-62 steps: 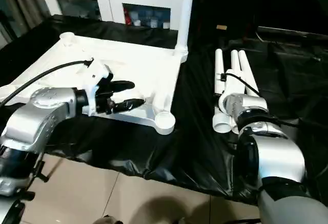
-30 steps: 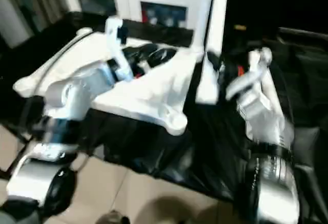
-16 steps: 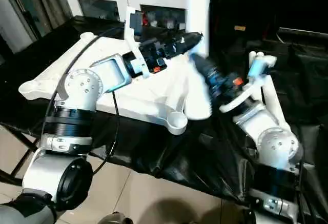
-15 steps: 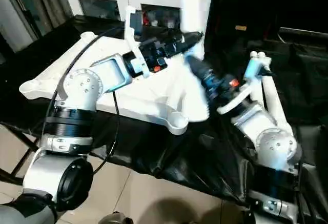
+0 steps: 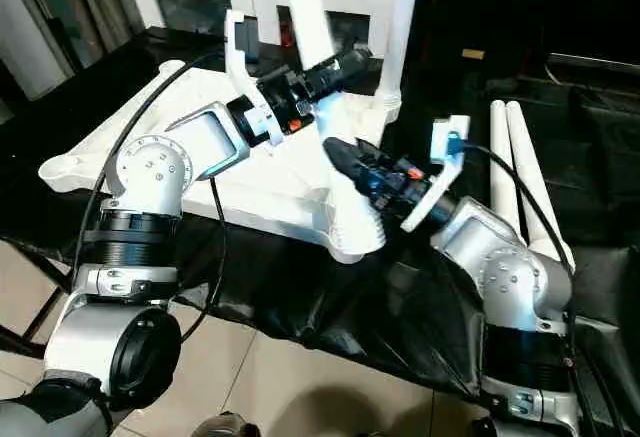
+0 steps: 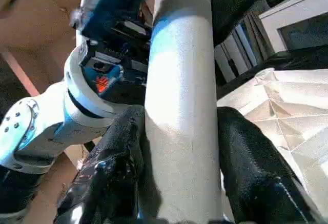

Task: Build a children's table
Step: Pick table leg

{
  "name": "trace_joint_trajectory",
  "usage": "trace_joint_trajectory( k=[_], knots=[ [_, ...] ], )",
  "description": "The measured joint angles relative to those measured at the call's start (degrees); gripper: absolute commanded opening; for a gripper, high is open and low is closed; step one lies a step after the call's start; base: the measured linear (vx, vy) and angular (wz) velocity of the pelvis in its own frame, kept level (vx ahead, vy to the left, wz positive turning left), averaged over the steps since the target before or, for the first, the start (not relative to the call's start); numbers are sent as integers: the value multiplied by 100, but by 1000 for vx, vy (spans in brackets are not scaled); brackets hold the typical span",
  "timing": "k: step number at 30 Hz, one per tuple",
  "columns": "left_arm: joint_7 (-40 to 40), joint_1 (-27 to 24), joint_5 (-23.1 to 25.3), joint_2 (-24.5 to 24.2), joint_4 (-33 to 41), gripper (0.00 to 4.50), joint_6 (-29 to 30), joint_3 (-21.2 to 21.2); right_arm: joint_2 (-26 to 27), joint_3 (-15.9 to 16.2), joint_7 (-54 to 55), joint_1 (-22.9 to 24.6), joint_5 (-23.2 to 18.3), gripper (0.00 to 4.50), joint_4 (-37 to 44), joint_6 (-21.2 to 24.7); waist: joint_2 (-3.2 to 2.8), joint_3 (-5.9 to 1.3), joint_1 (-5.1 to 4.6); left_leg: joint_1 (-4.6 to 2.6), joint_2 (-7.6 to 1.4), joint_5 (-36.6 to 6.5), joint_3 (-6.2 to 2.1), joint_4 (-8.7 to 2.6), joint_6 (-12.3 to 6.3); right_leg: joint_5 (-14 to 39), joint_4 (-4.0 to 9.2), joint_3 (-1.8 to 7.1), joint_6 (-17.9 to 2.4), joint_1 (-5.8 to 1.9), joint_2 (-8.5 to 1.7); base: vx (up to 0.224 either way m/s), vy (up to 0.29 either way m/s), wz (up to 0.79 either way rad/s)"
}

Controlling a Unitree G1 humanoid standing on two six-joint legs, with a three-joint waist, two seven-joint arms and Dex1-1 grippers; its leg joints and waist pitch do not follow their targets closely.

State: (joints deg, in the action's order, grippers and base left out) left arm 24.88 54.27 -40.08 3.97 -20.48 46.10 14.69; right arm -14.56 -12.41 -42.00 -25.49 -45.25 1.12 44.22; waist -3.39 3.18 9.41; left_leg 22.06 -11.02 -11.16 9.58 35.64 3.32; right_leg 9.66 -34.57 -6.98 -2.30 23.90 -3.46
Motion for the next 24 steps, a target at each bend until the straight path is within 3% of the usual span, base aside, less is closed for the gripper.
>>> trace_joint_trajectory(
  k=[1,15,16,19,20,24],
  knots=[
    [-34,0,0,21,0,280,-16,31,34,8,42,-18,18,180,-1,-5,1,0,0,1,0,0,0,-3,0,-1,6,0,2,0,0,0,0,0],
    [-200,-2,-5,6,-5,187,-123,140,86,217,255,-160,270,180,-20,-248,4,0,-3,8,1,-3,2,-6,-7,-6,18,0,5,0,0,0,0,0],
    [-192,-2,-5,-9,-5,183,-118,129,73,233,257,-166,273,250,-24,-245,4,0,-4,8,1,-3,2,-6,-6,-6,18,0,5,0,0,0,0,0],
    [-85,-2,50,-110,-4,182,-112,-4,-87,356,252,-280,322,250,-114,-154,3,-1,-5,6,1,-3,2,-6,-6,-8,18,1,6,-1,0,0,0,0],
    [-44,-2,90,-140,-4,181,-123,-58,-144,394,225,-322,336,275,-174,-108,2,-1,-10,6,1,-3,3,-6,-6,-9,18,1,7,-1,0,0,0,0],
    [384,1,282,-324,-4,180,-147,-484,-677,940,-226,-541,665,299,-417,76,3,0,-6,8,1,-3,3,-5,-6,-10,19,1,8,-1,0,0,0,0]
  ],
)
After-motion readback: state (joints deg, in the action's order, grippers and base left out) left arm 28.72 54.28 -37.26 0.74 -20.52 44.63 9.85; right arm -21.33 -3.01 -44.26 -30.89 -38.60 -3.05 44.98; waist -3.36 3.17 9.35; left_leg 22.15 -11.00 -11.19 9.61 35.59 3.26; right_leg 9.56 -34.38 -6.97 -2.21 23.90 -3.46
